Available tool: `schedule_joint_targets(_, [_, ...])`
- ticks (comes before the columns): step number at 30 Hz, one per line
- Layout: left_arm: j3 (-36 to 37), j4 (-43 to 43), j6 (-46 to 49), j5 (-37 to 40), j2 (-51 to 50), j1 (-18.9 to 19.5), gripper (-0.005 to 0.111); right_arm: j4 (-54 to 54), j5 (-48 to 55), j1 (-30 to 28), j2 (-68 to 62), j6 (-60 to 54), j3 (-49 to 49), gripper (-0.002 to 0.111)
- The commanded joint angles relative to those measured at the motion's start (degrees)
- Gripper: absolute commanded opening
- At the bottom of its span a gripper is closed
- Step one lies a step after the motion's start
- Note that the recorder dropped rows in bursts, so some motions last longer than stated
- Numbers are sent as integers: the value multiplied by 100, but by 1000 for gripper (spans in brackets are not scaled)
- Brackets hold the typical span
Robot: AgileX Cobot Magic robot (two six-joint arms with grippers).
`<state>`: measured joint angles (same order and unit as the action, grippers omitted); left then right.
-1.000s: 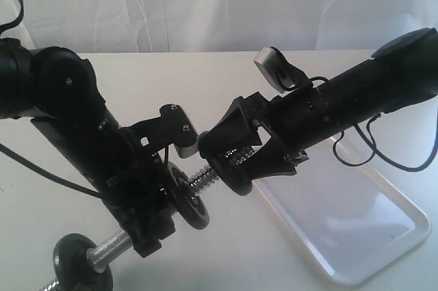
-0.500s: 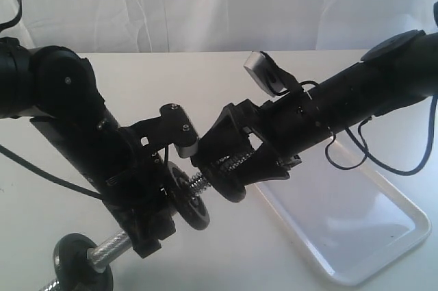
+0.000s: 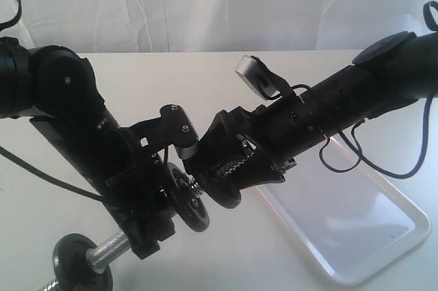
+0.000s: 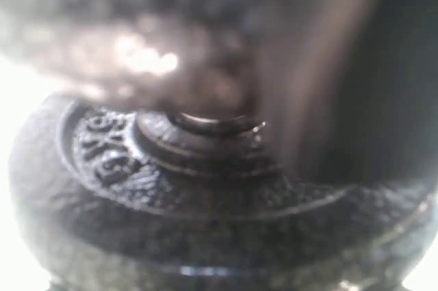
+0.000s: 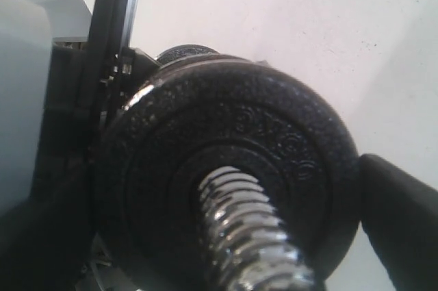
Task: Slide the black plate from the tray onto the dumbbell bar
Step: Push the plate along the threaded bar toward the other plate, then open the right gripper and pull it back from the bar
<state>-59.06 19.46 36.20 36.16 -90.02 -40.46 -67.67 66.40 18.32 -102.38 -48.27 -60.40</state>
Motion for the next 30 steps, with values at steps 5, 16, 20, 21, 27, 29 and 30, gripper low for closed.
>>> schedule_joint_targets(5, [-159,440,-38,0,301,-28,0,-325,273,65,81,-164,-12,43])
schedule_joint_targets(16, [-159,451,-38,36,301,-28,0,-167,69,45,81,-164,-12,99])
schedule_joint_targets(20, [-159,451,-38,36,301,-28,0,-70,69,45,81,-164,-12,99])
schedule_joint_targets(21, [-159,451,-38,45,301,-28,0,-70,69,45,81,-164,-12,99])
schedule_joint_targets(27, [-159,451,-38,55,301,-28,0,-60,163,-52,81,-151,-23,99])
schedule_joint_targets(29, [-159,451,-38,55,301,-28,0,-60,177,-152,81,-151,-44,99])
schedule_joint_targets(30, [-159,441,-38,55,301,-28,0,-60,177,-210,81,-151,-48,99])
